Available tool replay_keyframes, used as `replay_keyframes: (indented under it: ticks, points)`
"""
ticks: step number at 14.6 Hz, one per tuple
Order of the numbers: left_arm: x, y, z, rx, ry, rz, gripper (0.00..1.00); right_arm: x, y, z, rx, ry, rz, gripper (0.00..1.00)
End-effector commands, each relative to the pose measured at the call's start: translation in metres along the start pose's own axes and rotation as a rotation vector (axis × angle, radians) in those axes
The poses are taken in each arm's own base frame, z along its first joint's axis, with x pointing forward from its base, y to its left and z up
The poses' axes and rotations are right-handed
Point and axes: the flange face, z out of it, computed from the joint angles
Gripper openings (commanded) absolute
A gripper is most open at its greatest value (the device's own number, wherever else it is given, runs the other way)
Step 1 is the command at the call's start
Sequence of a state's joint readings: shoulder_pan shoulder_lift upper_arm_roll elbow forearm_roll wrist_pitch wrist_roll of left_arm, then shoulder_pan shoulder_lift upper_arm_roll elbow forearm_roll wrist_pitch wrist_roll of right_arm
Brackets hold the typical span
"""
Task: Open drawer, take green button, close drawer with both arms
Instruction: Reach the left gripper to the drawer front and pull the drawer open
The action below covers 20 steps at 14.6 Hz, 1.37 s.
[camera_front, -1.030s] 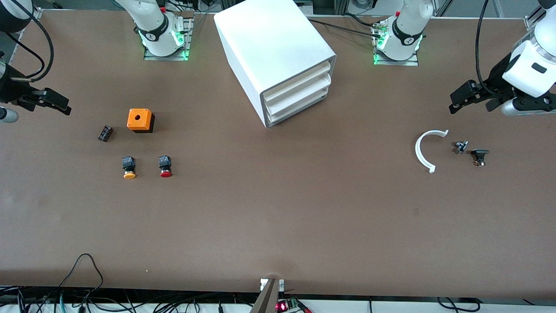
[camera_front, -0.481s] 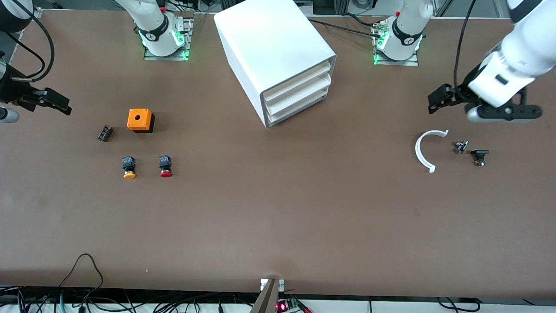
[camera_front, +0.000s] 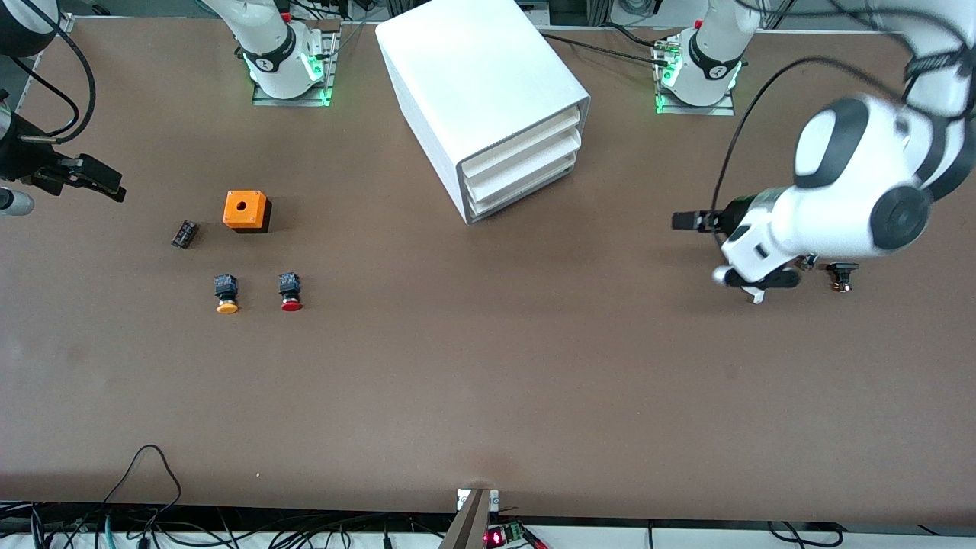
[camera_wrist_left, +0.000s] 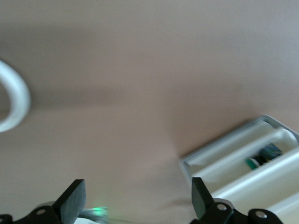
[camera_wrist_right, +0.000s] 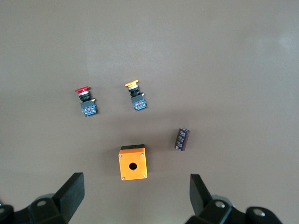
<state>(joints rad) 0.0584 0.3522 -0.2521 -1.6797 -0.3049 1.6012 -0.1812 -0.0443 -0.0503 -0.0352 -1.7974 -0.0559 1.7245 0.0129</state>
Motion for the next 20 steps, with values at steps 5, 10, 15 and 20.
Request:
replay_keyframes:
  ticks: [5,10,15,20]
  points:
    - [0.023,0.006,0.167,-0.358,-0.115,0.203,1.00,-0.005,0.001,-0.005,0.021,0.013,-0.012,1.00]
    - [-0.014,0.033,0.257,-0.446,-0.103,0.431,1.00,-0.004,0.001,-0.004,0.023,0.018,-0.012,1.00]
    - [-0.043,0.058,0.289,-0.471,-0.136,0.454,0.88,-0.003,0.001,-0.002,0.024,0.015,-0.010,1.00]
    - [-0.059,0.073,0.306,-0.447,-0.136,0.478,0.30,-0.002,-0.002,-0.004,0.045,0.019,-0.004,1.00]
